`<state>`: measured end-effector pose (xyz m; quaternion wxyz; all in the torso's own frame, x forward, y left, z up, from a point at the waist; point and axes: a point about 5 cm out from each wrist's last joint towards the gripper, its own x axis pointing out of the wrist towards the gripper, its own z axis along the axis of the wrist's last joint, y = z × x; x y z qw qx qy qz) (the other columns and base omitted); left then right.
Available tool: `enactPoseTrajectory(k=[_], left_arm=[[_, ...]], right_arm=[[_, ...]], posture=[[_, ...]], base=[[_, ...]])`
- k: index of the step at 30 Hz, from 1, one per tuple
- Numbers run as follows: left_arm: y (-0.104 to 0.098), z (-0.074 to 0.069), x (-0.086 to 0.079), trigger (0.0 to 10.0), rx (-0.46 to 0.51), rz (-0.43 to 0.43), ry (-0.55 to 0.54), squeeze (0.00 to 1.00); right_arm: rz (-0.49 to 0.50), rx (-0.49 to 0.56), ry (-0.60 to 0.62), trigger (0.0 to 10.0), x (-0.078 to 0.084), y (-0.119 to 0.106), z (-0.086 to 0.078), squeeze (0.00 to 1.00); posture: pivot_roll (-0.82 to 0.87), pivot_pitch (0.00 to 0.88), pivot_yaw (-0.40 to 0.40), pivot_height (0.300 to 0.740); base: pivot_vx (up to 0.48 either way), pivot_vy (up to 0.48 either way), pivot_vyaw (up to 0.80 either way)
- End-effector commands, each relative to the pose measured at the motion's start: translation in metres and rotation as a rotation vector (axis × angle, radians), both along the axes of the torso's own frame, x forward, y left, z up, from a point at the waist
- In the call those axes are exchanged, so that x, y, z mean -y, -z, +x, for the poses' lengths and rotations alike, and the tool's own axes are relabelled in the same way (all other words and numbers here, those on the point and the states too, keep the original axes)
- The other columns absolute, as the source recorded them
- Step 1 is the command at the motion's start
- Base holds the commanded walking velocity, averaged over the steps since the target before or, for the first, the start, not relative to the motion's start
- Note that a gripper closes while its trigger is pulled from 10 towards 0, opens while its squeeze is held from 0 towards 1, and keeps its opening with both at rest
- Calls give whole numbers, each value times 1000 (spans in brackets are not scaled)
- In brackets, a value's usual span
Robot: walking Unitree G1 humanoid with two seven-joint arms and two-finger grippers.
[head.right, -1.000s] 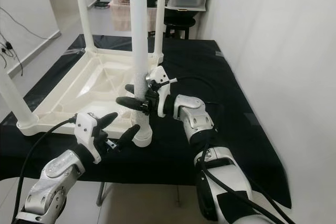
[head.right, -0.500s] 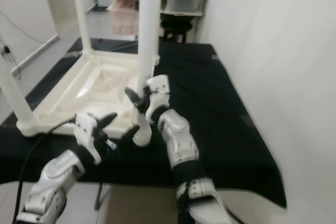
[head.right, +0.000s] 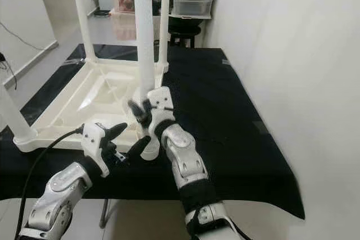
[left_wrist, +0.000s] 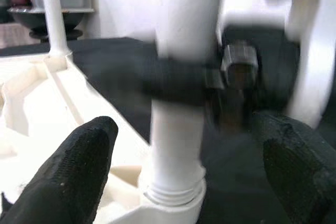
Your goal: Building children table
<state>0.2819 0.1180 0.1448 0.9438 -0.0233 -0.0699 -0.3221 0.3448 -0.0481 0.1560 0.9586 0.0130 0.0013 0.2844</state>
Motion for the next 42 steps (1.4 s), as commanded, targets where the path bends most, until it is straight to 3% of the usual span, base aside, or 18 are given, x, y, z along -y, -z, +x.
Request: enactPoseTrajectory(k=[1, 6, 7, 10, 13, 17, 18, 19, 20, 26, 31, 36, 37, 38, 39, 40, 42], left_arm=[[-1, 0, -1, 10000, 3, 5, 5, 0], [-1, 0, -2, 10000, 3, 6, 4, 0], [-1, 0, -3, 10000, 4, 6, 3, 0], [-2, 0, -3, 10000, 4, 5, 3, 0], [-2, 0, -2, 10000, 5, 6, 5, 0], [-2, 0, -2, 10000, 7, 5, 3, 0], [-3, 0, -1, 10000, 8, 4, 1, 0], [-3, 0, -1, 10000, 8, 4, 1, 0], [-3, 0, -1, 10000, 9, 4, 0, 0], [-3, -1, 0, 10000, 9, 0, 1, 0], [-4, -1, 1, 10000, 10, -3, 1, 0], [-4, 0, -1, 10000, 12, -3, -4, 0], [-4, 0, -2, 10000, 13, -3, -5, 0], [-4, 0, -3, 10000, 13, -2, -6, 0], [-4, 0, -3, 10000, 13, -2, -6, 0], [-5, 0, -3, 10000, 13, -3, -6, 0], [-4, 0, -4, 10000, 12, 3, -2, 0]], right_arm=[[36, -11, -35, 10000, -1, -6, -1, 1000], [-4, 77, -321, 10000, 5, -23, -1, 1000], [-24, 101, -399, 10000, 10, -27, 1, 0], [-36, 114, -444, 10000, 14, -30, 2, 0], [-95, 119, -610, 10000, 23, -40, 9, 0], [-96, 107, -677, 10000, 26, -47, 15, 0], [-65, 91, -697, 4667, 27, -53, 19, 0], [-65, 91, -697, 4667, 27, -53, 19, 0], [-44, 79, -708, 0, 28, -55, 21, 0], [-46, 47, -757, 0, 32, -54, 22, 0], [-83, 47, -701, 0, 39, -46, 23, 0], [-119, 34, -466, 0, 40, -29, 24, 0], [-97, 41, -348, 0, 38, -25, 23, 0], [66, 16, -94, 0, 35, -21, 21, 0], [66, 16, -94, 0, 35, -21, 21, 0], [98, -20, 3, 0, 27, -7, 3, 0], [83, 74, 51, 0, 21, -14, -12, 0]], posture=[[-46, 0, -41, 740], [-36, 0, -41, 740], [-37, 0, -41, 740], [-37, 0, -41, 740], [-24, 0, -50, 740], [-19, 0, -55, 740], [-17, 0, -58, 740], [-17, 0, -58, 740], [-17, 0, -58, 740], [-19, 0, -60, 740], [-25, 0, -61, 740], [-29, 0, -63, 740], [-30, 0, -64, 740], [-41, 0, -64, 740], [-41, 0, -64, 740], [-43, 0, -56, 740], [-51, 0, -41, 740]], base=[[0, 0, 0], [0, 0, 0], [0, 0, 0], [0, 0, 0], [0, 0, 0], [0, 0, 0], [0, 0, 0], [0, 0, 0], [0, 0, 0], [0, 0, 0], [0, 0, 0], [0, 0, 0], [0, 0, 0], [0, 0, 0], [0, 0, 0], [0, 0, 0], [0, 0, 0]])
